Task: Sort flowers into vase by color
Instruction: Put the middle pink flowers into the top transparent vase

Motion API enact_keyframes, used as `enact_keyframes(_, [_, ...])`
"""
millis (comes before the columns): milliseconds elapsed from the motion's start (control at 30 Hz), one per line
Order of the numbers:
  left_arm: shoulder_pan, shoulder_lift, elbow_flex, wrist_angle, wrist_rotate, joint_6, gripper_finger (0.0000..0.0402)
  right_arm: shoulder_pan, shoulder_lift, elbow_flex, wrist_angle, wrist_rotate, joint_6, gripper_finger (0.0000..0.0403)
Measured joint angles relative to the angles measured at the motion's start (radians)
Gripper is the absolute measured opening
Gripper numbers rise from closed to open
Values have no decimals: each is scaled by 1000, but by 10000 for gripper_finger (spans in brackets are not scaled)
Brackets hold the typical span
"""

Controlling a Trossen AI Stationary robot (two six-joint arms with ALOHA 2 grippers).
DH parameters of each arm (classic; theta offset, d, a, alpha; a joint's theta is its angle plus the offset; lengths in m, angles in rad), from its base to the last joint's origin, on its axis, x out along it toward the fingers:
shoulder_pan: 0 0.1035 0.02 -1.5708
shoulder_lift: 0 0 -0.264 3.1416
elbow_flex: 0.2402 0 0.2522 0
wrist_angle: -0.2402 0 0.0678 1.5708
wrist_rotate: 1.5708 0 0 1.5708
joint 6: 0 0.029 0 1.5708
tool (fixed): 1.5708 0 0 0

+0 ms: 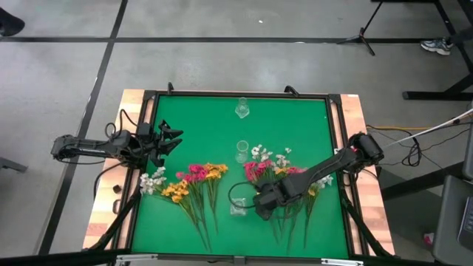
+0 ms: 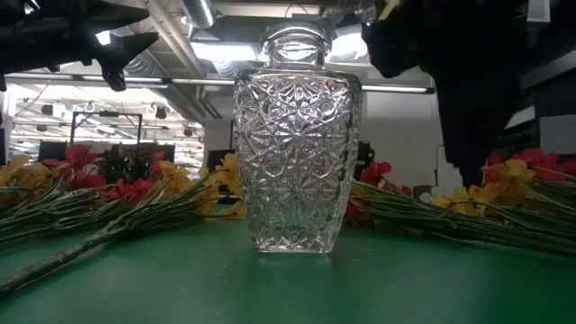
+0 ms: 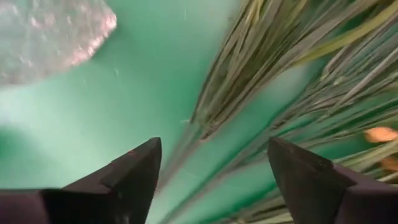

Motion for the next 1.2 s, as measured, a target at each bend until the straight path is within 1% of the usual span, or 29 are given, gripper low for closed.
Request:
enact_keyframes(100, [0, 0, 0, -1, 0, 0, 172, 0, 15, 35, -33, -1, -49, 266])
enact_keyframes(267, [0, 0, 0, -6, 0, 0, 172, 0, 15, 35, -18, -20, -21, 250])
enact_keyframes(433, [0, 0, 0, -19, 0, -1, 172, 0, 15, 9, -15, -26, 81, 249])
enact_keyframes(500, [0, 0, 0, -20, 0, -1, 172, 1, 15, -3, -12, -9, 93, 248])
enact_keyframes(667, [0, 0, 0, -20, 3, 0, 172, 14, 15, -38, 19, -8, 134, 248])
enact_keyframes(800, [0, 0, 0, -19, 3, 0, 172, 27, 15, -46, 55, 21, 141, 248])
enact_keyframes(967, [0, 0, 0, -19, 4, 0, 172, 48, 26, -47, 87, 90, 160, 248])
enact_keyframes(1067, [0, 0, 0, -20, 4, 0, 172, 53, 57, -47, 98, 92, 160, 248])
enact_keyframes(1200, [0, 0, 0, -19, 4, 0, 172, 53, 97, -48, 116, 69, 159, 248])
